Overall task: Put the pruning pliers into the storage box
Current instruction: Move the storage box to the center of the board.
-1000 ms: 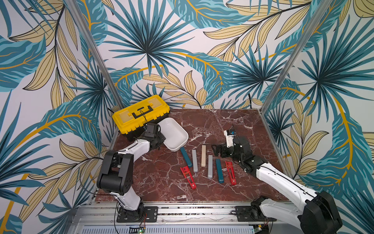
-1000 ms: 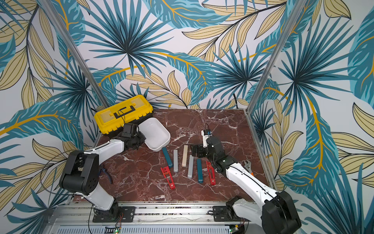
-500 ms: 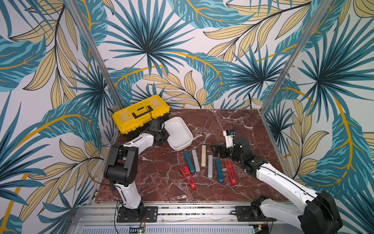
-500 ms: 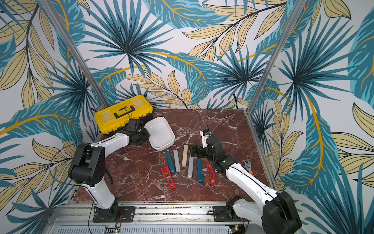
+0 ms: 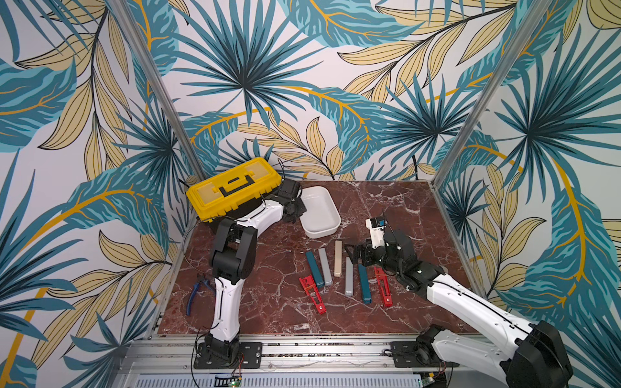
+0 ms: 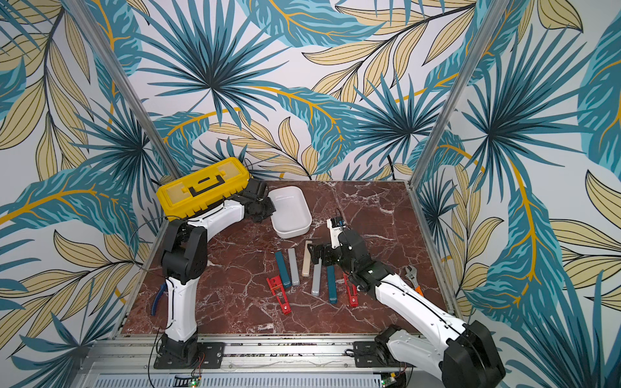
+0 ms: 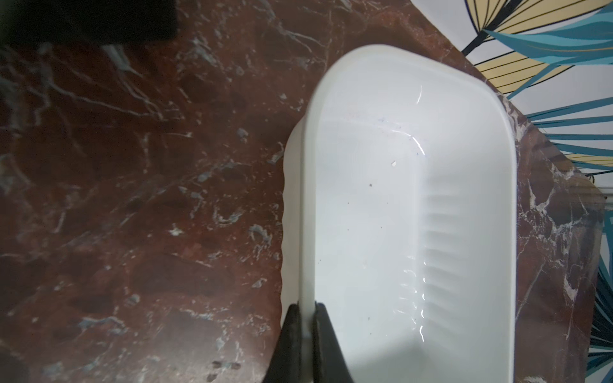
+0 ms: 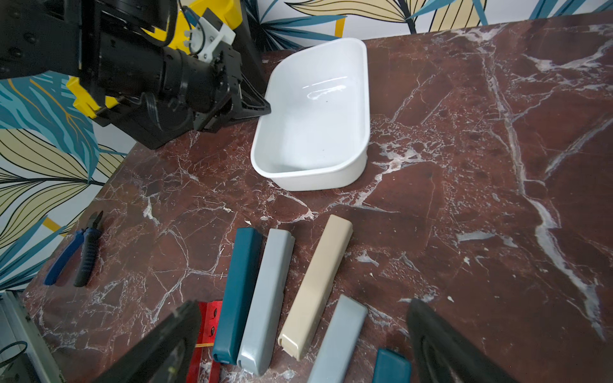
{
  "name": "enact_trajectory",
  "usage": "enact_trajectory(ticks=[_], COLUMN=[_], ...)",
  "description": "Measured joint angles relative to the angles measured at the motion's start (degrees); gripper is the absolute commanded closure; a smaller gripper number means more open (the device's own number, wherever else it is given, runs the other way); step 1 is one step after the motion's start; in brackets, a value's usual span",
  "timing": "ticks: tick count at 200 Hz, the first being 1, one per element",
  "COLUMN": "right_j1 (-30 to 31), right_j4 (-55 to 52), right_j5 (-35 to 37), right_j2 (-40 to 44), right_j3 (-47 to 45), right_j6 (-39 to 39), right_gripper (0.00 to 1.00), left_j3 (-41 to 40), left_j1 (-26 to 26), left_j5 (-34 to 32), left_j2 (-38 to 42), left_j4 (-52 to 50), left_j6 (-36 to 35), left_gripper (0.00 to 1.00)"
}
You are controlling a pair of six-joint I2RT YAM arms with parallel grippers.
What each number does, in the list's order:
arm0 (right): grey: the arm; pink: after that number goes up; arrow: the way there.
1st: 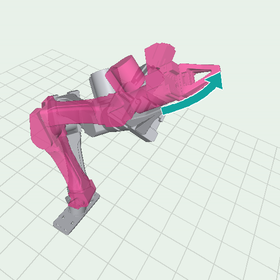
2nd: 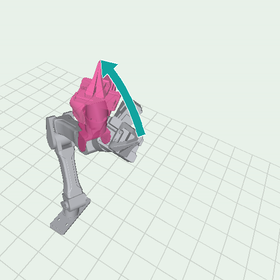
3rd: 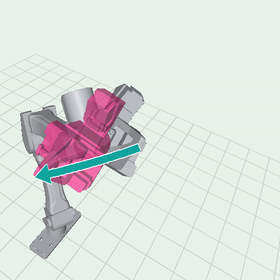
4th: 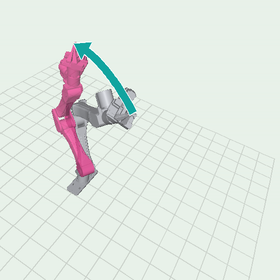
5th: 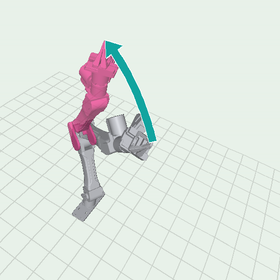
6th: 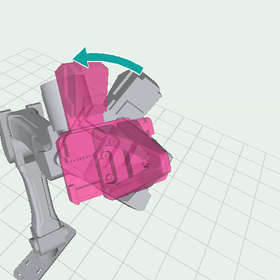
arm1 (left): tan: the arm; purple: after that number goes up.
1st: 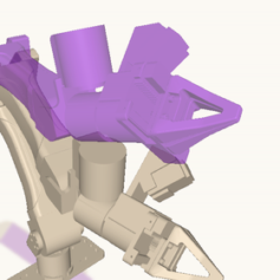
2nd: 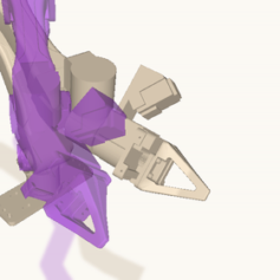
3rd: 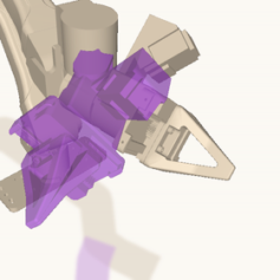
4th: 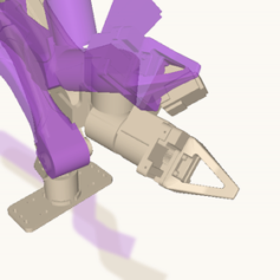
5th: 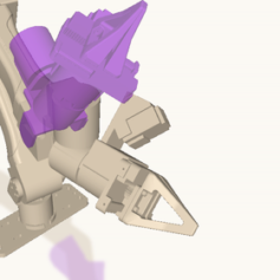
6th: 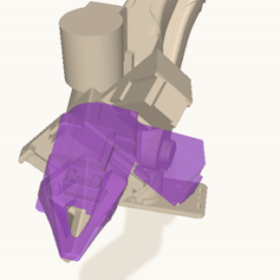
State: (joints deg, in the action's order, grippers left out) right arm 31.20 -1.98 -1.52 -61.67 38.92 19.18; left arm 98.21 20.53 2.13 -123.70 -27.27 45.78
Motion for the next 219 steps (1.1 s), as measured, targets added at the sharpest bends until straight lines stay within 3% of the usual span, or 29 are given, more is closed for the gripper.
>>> enact_trajectory(ticks=[115,128,164,191,219], right_j1=[0.74,0.83,1.42,3.72,5.62], right_j4=[-0.57,-0.57,-0.52,-1.20,-1.95], right_j5=[0.63,0.66,1.38,4.17,6.62], right_j2=[0.66,0.70,0.46,-0.96,-2.27], right_j3=[0.00,-0.02,-0.02,0.20,1.77], right_j6=[0.59,0.68,0.76,0.76,0.79], right_gripper=[0.01,0.00,0.00,0.00,0.01], left_j3=[4.20,4.35,4.37,4.37,4.35], left_j1=[3.48,3.63,3.74,3.76,3.56], left_j5=[3.08,3.26,3.80,3.56,2.62], left_j2=[-1.90,-1.90,-1.88,-1.57,0.85], left_j4=[-4.55,-5.07,-6.16,-6.97,-8.98], left_j6=[-3.82,-4.02,-5.57,-6.80,-7.85], left_gripper=[1.00,0.83,0.56,0.46,0.46])
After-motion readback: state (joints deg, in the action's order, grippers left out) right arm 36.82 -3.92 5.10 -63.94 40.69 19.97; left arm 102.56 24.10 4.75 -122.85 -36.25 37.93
